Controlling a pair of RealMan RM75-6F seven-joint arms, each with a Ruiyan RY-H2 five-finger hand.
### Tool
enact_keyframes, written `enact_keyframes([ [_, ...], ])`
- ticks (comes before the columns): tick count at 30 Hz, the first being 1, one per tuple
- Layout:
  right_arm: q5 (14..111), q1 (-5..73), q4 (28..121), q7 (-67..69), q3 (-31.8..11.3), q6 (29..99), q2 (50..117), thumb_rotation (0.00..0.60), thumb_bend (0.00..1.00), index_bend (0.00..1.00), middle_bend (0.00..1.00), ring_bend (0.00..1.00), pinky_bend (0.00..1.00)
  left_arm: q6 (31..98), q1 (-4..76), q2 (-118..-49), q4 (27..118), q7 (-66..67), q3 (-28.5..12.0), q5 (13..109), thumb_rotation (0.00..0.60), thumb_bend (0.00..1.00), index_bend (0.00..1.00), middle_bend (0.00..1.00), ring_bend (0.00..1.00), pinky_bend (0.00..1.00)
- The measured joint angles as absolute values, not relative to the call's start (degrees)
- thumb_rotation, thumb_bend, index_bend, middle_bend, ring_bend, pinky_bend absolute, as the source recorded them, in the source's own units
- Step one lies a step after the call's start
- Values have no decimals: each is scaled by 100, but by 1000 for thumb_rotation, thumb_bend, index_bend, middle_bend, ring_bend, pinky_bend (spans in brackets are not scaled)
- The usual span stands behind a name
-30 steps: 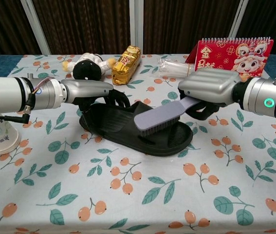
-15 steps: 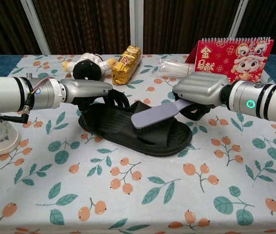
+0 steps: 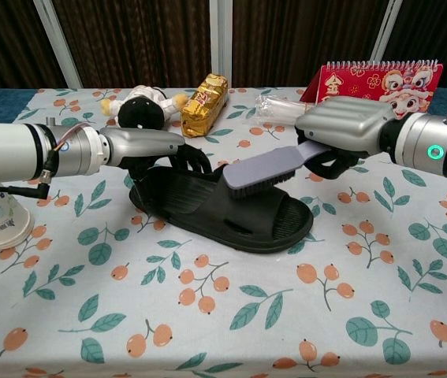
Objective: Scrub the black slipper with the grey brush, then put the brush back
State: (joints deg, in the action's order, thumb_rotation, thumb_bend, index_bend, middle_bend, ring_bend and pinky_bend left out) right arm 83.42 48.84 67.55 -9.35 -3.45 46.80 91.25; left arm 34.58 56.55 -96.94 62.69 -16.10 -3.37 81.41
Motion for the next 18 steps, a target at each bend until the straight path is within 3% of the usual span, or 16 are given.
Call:
enact_keyframes([
  [8, 8187, 5104, 6318, -1259, -314, 4236, 9563, 600, 621, 1000, 1000, 1000, 1000, 3446, 5655, -9700, 6253, -1631, -350, 8116, 600, 211, 367, 457, 296, 232],
  [18, 8640, 4745, 7116, -1225, 232, 4638, 8972, 600, 621, 1000, 1000, 1000, 1000, 3469, 5646, -9694, 6227, -1666, -326, 8157, 600, 210, 361, 449, 294, 232],
])
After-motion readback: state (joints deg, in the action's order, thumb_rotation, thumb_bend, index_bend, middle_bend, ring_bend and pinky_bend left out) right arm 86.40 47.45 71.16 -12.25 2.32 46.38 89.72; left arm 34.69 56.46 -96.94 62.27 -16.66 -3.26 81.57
